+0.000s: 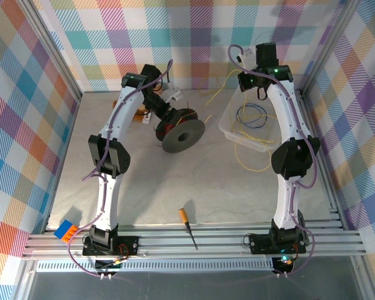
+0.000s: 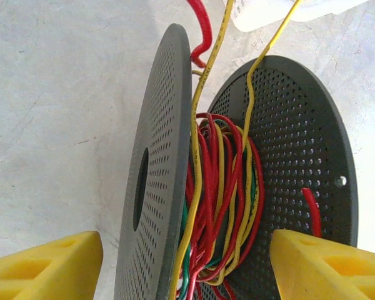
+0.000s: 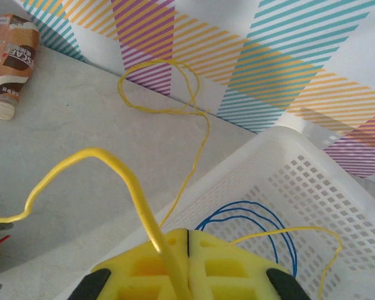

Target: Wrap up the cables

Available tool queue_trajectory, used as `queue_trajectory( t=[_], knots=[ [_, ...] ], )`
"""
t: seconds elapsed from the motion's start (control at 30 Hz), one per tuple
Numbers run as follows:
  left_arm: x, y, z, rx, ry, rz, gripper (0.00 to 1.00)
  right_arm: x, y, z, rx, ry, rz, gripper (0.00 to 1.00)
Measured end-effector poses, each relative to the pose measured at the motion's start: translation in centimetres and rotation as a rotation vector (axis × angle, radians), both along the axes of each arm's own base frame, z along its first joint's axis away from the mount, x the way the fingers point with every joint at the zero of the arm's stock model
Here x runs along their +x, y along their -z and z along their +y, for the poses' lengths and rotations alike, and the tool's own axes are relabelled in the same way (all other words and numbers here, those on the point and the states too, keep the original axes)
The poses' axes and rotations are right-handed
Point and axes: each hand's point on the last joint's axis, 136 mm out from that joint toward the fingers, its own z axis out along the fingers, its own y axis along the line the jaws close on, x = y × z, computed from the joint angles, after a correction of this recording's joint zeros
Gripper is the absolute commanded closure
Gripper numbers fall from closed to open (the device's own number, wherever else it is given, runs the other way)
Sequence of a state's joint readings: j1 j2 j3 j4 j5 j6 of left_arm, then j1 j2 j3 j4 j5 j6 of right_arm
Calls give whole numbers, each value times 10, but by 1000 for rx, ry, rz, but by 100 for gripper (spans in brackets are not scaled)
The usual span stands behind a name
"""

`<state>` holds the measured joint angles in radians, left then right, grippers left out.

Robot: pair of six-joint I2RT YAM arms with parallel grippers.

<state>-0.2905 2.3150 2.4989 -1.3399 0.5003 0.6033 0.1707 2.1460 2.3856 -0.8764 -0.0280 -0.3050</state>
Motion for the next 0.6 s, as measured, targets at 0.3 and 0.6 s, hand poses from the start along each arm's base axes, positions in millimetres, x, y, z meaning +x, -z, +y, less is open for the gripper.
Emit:
queue_trajectory(
  t=[0.3, 0.6],
  knots=[
    [-2, 1, 8, 0, -9, 23, 68, 3, 9, 0, -5, 2, 16, 100],
    [4, 1, 10, -8, -11, 1, 100, 3, 10, 0, -4, 2, 18, 100]
  ],
)
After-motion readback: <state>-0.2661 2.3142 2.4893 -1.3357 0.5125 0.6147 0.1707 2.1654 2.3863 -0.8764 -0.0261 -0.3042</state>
